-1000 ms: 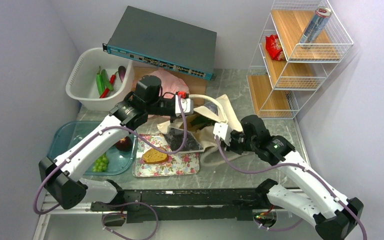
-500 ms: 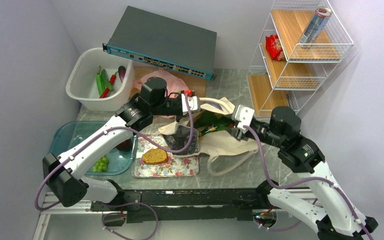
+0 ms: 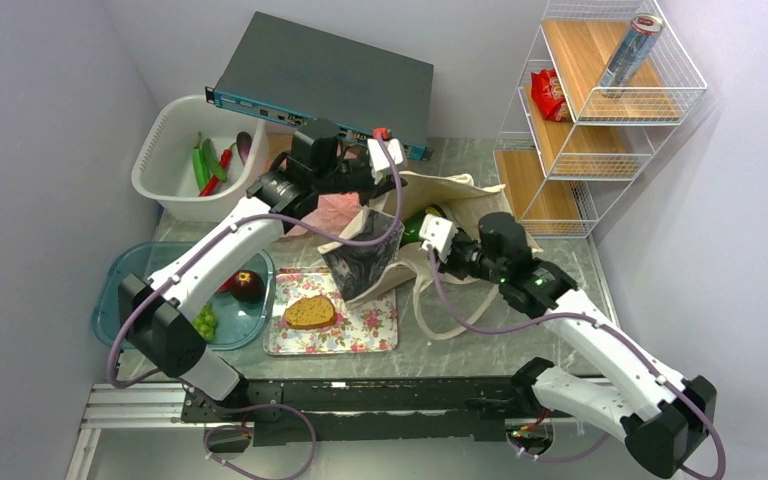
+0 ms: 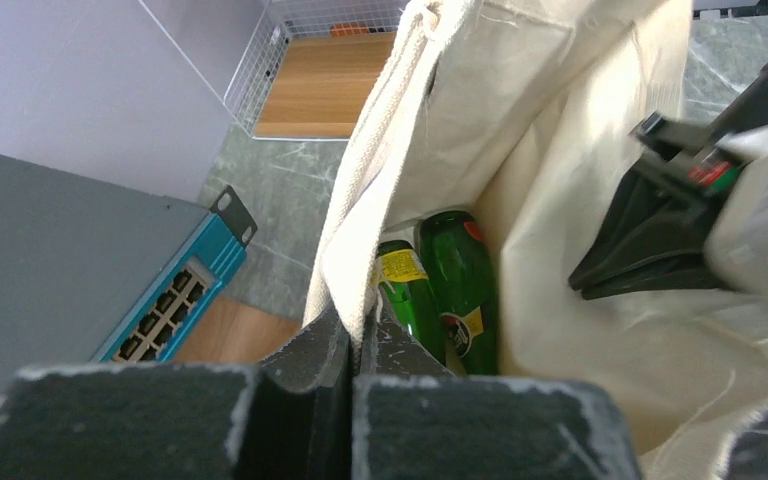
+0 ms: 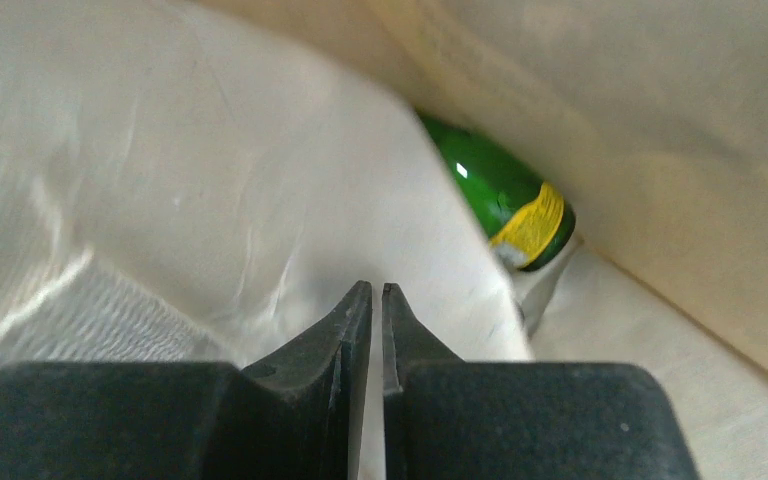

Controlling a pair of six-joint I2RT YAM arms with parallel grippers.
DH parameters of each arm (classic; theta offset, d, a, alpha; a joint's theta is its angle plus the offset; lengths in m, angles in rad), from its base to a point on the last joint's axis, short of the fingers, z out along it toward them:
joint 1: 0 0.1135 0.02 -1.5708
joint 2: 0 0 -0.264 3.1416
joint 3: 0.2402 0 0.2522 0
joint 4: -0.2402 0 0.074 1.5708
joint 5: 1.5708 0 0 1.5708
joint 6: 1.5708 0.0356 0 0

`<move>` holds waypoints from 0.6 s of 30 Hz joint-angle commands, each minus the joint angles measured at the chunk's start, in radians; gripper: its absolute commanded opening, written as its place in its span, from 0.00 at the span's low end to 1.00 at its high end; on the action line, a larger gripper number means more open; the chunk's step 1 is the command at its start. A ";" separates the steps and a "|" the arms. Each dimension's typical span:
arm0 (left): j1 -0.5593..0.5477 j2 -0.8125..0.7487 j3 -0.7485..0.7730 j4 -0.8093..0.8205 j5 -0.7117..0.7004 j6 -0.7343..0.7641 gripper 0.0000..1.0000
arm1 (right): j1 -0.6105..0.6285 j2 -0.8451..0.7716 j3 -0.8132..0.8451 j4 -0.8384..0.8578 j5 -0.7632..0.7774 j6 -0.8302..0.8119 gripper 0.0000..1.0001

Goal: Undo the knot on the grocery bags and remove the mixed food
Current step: Adjust the takeout bag at the center of the board.

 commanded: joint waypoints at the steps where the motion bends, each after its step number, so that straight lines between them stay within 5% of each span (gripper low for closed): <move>1: -0.003 0.006 0.139 0.286 0.133 0.038 0.00 | 0.001 0.075 -0.012 0.198 0.223 -0.027 0.12; 5: 0.020 0.076 0.241 0.267 0.150 0.121 0.00 | -0.007 0.156 0.067 0.160 0.259 0.012 0.11; 12: 0.054 0.183 0.418 0.321 0.182 0.185 0.00 | -0.014 0.072 0.061 0.174 0.129 -0.015 0.09; 18: 0.048 -0.026 0.056 0.155 0.310 0.412 0.00 | -0.010 0.113 -0.012 -0.018 0.057 -0.085 0.10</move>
